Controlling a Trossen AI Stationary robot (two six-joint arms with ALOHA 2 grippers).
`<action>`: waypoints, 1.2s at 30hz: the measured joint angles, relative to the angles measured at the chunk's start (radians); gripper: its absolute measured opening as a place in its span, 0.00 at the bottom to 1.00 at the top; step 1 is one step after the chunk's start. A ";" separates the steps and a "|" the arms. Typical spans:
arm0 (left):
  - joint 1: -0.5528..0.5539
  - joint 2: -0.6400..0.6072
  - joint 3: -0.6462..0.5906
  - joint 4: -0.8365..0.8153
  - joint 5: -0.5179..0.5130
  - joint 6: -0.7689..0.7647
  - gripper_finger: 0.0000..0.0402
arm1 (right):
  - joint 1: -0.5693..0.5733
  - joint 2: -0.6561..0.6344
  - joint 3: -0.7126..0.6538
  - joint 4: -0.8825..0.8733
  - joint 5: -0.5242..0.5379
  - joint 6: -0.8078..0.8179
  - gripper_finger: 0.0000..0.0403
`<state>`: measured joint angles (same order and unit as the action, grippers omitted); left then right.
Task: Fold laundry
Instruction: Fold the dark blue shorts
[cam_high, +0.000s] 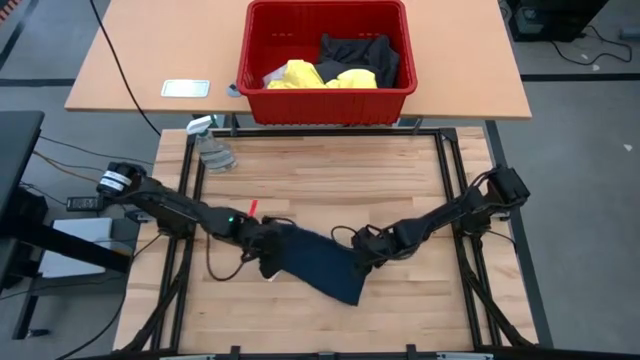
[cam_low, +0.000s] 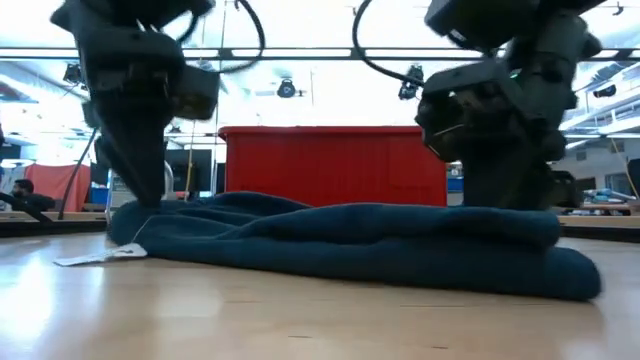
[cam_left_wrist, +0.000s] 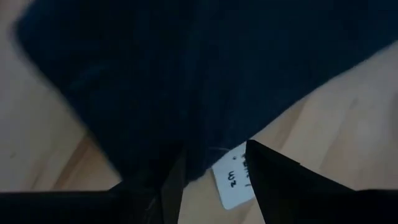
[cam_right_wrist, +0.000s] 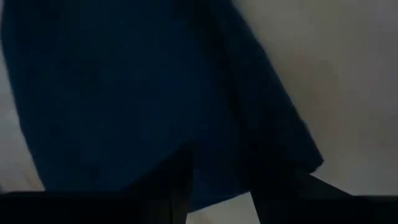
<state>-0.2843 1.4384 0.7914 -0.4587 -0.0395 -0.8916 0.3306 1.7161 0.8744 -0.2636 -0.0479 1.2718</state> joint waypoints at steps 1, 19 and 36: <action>-0.008 -0.018 0.000 -0.001 -0.013 -0.016 0.43 | 0.016 0.005 -0.002 0.017 -0.006 0.024 0.37; -0.067 -0.224 -0.270 0.218 -0.210 -0.339 0.43 | -0.020 0.039 0.117 0.313 0.000 0.038 0.36; 0.053 -0.168 -0.390 0.517 -0.201 -0.293 0.43 | -0.275 0.042 0.160 0.308 -0.008 -0.316 0.45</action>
<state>-0.2311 1.2702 0.4011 0.0587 -0.2401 -1.1850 0.0554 1.7580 1.0348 0.0443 -0.0555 0.9558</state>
